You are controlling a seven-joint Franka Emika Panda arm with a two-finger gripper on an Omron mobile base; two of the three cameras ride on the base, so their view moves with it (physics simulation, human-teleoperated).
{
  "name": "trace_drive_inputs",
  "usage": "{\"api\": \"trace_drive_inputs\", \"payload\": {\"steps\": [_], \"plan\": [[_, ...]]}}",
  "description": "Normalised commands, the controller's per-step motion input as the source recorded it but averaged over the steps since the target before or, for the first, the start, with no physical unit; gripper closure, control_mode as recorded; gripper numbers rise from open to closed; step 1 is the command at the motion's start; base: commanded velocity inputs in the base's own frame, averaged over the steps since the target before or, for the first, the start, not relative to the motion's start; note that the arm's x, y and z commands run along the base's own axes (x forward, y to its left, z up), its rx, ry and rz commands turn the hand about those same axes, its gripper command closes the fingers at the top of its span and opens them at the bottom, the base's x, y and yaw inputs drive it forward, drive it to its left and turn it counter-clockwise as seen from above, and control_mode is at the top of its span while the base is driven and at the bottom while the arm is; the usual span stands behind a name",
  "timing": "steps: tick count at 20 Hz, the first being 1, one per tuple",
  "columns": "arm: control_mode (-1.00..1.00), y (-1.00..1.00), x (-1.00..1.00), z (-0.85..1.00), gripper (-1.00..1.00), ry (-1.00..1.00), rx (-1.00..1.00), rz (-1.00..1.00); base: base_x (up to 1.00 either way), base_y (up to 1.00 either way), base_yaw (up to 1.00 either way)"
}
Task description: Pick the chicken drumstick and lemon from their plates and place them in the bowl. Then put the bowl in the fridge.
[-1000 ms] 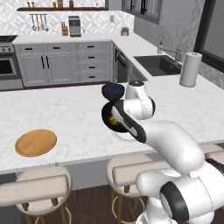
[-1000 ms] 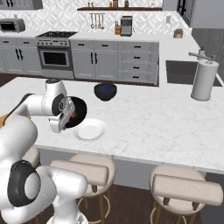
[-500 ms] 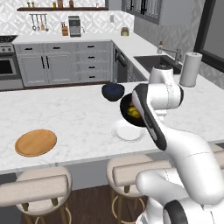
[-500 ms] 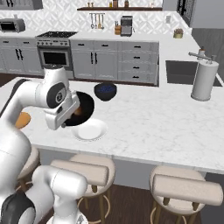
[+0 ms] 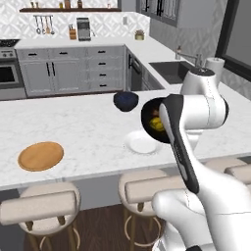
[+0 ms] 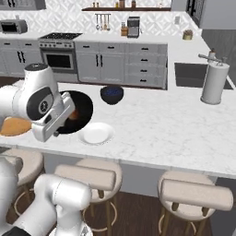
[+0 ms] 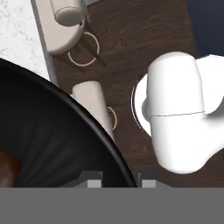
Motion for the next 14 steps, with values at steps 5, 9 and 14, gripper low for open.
{"api": "trace_drive_inputs", "payload": {"steps": [5,9,14], "plan": [[1.0,0.0,0.0,0.0,1.0,0.0,0.0,0.0,-0.95,0.78,0.14],[1.0,0.0,0.0,0.0,1.0,0.0,0.0,0.0,-0.39,1.0,0.6],[1.0,0.0,0.0,0.0,1.0,0.0,0.0,0.0,-0.03,0.81,0.8]]}}
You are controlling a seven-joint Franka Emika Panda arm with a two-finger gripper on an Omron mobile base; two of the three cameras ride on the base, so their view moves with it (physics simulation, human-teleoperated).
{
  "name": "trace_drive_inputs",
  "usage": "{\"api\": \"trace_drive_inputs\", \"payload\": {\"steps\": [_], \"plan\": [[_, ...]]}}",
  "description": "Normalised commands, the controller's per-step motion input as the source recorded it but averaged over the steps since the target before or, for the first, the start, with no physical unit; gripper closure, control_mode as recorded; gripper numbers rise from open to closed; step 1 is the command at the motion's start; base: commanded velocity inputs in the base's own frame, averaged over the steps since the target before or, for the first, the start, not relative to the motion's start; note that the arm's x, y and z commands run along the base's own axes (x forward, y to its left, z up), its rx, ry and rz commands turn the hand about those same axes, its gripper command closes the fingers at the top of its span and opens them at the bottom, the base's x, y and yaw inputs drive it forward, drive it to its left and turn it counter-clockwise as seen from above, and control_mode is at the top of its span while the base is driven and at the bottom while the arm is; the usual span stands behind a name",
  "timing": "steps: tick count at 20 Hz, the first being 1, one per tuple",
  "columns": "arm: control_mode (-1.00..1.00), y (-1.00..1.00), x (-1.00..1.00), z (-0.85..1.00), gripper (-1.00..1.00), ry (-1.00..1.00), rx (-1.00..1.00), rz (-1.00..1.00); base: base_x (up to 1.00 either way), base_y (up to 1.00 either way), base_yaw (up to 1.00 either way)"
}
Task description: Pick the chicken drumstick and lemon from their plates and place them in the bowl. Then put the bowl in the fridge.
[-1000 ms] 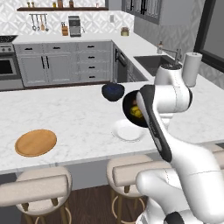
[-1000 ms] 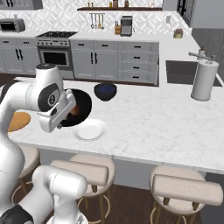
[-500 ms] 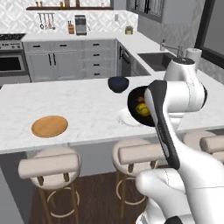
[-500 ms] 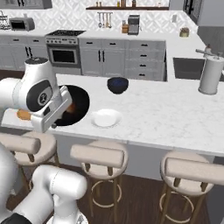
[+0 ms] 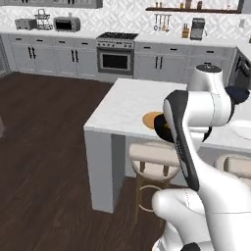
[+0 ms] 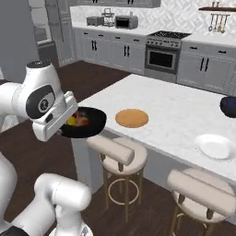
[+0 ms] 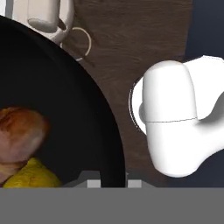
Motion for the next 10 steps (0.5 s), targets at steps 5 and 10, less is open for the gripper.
{"api": "trace_drive_inputs", "payload": {"steps": [5,10], "plan": [[1.0,0.0,0.0,0.0,1.0,0.0,0.0,0.0,0.34,0.9,0.67],[1.0,0.0,0.0,0.0,1.0,0.0,0.0,0.0,1.0,0.91,0.44]]}}
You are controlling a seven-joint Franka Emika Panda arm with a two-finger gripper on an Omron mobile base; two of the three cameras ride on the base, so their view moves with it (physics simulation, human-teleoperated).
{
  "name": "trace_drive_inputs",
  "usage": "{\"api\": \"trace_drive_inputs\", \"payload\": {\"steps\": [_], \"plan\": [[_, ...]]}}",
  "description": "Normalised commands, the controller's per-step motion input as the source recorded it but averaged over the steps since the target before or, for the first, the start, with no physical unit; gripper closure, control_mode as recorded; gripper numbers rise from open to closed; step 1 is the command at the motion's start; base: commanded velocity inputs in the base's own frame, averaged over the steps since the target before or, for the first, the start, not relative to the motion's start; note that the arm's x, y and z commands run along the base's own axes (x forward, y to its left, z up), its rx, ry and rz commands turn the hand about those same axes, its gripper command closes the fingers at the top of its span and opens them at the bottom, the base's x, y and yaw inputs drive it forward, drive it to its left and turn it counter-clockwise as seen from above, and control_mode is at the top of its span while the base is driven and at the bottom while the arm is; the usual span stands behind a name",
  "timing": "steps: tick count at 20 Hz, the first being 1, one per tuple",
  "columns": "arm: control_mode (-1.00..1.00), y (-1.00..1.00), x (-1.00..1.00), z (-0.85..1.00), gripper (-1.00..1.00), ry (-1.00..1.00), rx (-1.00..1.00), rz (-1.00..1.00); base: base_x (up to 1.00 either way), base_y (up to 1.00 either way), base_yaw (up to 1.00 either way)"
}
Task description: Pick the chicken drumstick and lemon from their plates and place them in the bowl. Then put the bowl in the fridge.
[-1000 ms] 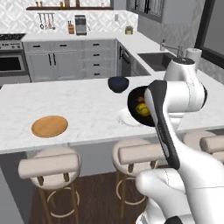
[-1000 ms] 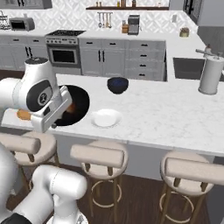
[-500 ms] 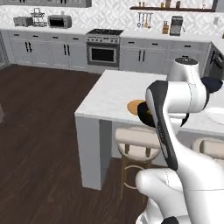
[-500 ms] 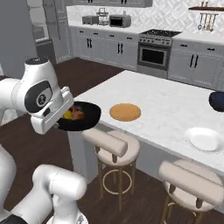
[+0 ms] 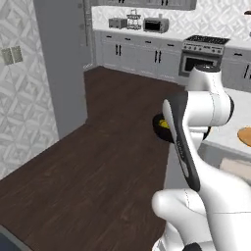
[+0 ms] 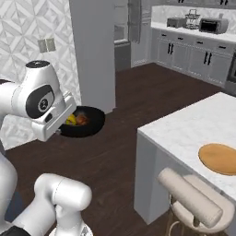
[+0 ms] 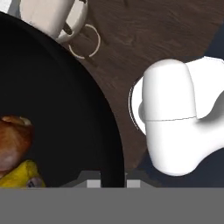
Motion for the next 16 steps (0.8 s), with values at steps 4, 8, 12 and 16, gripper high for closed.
{"api": "trace_drive_inputs", "payload": {"steps": [4,8,12,16], "plan": [[1.0,0.0,0.0,0.0,1.0,0.0,0.0,0.0,1.0,0.84,0.38],[1.0,0.0,0.0,0.0,1.0,0.0,0.0,0.0,1.0,0.72,0.35],[1.0,0.0,0.0,0.0,1.0,0.0,0.0,0.0,1.0,0.45,0.35],[1.0,0.0,0.0,0.0,1.0,0.0,0.0,0.0,1.0,0.08,0.12]]}}
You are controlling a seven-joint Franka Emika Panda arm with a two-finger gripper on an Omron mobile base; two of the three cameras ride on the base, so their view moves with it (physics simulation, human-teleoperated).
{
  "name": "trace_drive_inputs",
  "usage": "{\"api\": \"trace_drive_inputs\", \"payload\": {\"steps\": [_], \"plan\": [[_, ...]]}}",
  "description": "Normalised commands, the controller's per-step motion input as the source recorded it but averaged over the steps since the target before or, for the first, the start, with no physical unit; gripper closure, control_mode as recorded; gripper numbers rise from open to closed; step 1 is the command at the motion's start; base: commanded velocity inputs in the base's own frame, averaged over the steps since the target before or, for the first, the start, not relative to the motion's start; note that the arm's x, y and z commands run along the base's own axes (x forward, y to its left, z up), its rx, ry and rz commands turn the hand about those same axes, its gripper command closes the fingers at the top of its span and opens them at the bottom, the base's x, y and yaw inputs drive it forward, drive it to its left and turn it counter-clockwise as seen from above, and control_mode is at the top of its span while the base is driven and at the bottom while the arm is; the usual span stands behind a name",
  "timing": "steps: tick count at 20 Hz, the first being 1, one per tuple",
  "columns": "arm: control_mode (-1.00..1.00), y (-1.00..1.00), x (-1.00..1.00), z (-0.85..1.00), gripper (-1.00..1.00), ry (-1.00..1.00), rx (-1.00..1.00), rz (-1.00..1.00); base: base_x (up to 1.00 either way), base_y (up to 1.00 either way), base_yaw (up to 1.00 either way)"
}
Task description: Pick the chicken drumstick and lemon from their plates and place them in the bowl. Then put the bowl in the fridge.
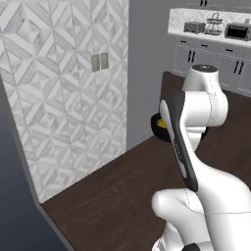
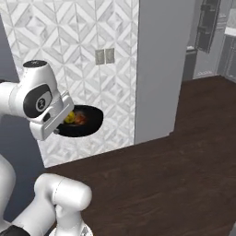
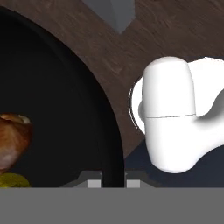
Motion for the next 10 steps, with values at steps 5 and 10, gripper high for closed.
{"api": "trace_drive_inputs", "payload": {"steps": [5,10], "plan": [[1.0,0.0,0.0,0.0,1.0,0.0,0.0,0.0,1.0,0.1,-0.23],[1.0,0.0,0.0,0.0,1.0,0.0,0.0,0.0,1.0,0.28,-0.46]]}}
